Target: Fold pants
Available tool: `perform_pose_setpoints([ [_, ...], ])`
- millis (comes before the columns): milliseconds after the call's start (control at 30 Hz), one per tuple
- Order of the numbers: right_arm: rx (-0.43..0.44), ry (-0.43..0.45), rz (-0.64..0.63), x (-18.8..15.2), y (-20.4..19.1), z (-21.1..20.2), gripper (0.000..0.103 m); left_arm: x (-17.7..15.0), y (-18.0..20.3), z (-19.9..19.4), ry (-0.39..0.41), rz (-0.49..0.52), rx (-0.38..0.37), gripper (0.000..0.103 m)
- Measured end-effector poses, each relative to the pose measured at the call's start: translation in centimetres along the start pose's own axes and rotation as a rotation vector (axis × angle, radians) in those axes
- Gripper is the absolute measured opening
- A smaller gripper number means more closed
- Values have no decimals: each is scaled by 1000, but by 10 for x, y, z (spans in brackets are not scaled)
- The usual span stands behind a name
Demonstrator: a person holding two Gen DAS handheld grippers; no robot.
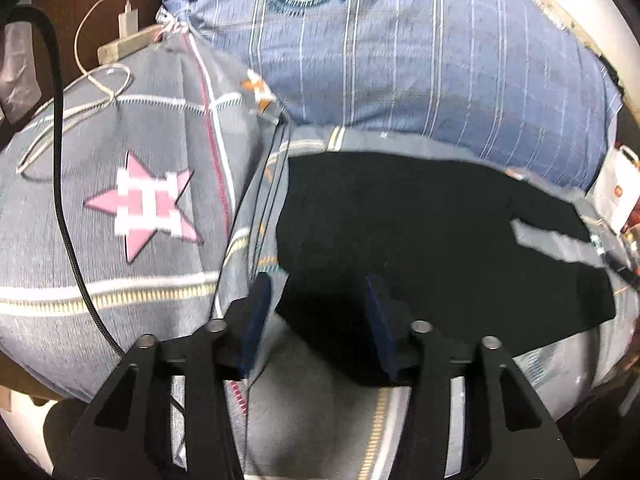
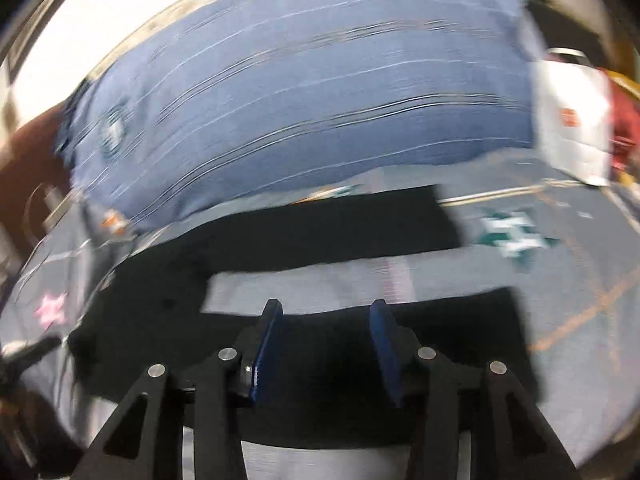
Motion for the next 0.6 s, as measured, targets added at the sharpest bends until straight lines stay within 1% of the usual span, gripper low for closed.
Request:
perform_pose_setpoints([
  [33, 14, -13, -30, -1, -13, 6, 43, 2, 2, -1, 10, -2, -9, 61],
  [100, 52, -42, -89, -4, -41, 18, 43, 3, 7, 1, 13, -6, -25, 62],
  [167, 91, -73, -137, -12, -65, 32, 43, 0, 13, 7, 0, -2, -37, 62],
  [267, 119, -119, -205, -23, -87, 51, 43, -9, 22, 24, -29, 0, -55, 62],
  [367, 140, -165, -245, -36, -98, 64, 43, -18, 25, 42, -70, -6, -67, 62],
  [500, 130, -220, -278, -49, -106, 83, 44, -30, 21, 64, -115, 20, -26, 62],
  [533, 134, -218, -290, -48, -108, 83, 44, -31, 19, 64, -119, 22, -24, 62],
  [600, 154, -226, -311, -38, -110, 82, 43, -27, 19, 62, -127, 28, -48, 62],
])
Point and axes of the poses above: each gripper's, at about its wrist camera, not at the fingertips, and z roughly the way its jaws point, y to its right, x to its top, the point moved 8 cm from there along z, roughly the way its jaws point, and after that the axes turned 2 degrees about -y, right-handed, at the moved point
